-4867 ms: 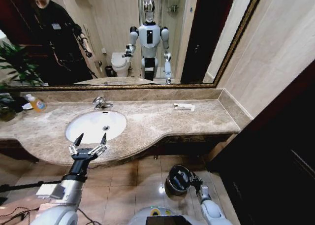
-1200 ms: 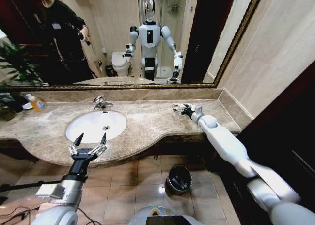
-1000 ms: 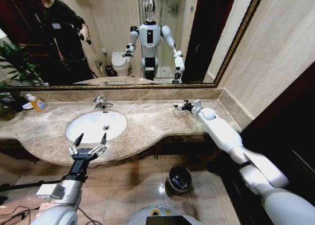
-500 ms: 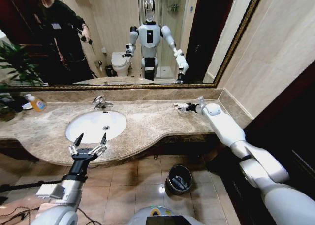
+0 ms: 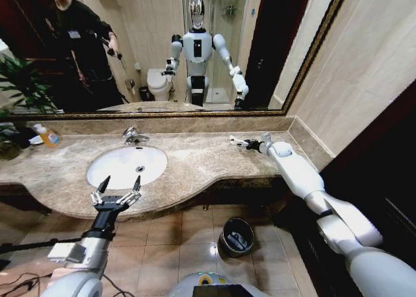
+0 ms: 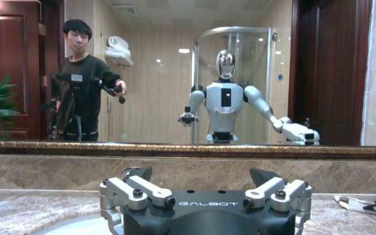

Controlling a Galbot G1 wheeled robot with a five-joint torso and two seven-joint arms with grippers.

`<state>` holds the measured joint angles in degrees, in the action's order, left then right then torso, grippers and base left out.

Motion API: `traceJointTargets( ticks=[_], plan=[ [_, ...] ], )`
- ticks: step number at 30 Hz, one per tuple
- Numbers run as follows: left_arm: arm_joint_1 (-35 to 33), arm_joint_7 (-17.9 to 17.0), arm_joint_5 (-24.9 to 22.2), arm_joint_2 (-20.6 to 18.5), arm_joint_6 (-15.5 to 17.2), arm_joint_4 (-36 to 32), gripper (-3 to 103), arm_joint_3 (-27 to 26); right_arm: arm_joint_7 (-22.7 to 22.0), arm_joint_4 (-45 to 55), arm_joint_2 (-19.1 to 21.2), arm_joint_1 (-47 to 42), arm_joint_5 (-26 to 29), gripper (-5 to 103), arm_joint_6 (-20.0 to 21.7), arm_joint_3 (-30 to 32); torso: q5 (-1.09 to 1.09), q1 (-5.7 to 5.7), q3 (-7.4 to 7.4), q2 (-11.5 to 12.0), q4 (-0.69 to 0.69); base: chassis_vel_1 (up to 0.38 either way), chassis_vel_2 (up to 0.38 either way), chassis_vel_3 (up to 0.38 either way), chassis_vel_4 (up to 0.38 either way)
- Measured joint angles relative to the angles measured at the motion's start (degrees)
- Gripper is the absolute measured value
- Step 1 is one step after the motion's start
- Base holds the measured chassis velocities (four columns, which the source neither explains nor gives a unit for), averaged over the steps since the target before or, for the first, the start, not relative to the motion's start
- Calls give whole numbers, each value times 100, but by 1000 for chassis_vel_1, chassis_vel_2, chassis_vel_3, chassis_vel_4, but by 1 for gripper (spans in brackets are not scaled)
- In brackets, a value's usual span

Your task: Pick up the trash from the sink and place it in the trash bin.

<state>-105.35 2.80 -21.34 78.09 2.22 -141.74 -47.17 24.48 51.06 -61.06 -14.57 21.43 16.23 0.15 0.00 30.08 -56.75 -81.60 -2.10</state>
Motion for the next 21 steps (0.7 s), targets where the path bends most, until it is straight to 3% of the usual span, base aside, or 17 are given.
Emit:
traceJointTargets(
  ticks=[2,14,15,21],
  plan=[
    [0,0,0,0,0,0,100,0,-357,163,-11,-133,143,37,-71,-25,0,0,0,0,0,0,0,0,0],
    [0,0,0,0,0,0,100,0,-1174,870,33,-724,490,10,-195,12,0,0,0,0,0,0,0,0,0],
    [0,0,0,0,0,0,100,0,-1355,993,45,-809,577,3,-208,21,-1,0,0,0,0,0,0,0,0],
    [0,0,0,0,0,0,100,0,-2073,1621,120,-1157,964,0,-210,113,0,0,0,0,-1,0,0,0,0]
  ],
)
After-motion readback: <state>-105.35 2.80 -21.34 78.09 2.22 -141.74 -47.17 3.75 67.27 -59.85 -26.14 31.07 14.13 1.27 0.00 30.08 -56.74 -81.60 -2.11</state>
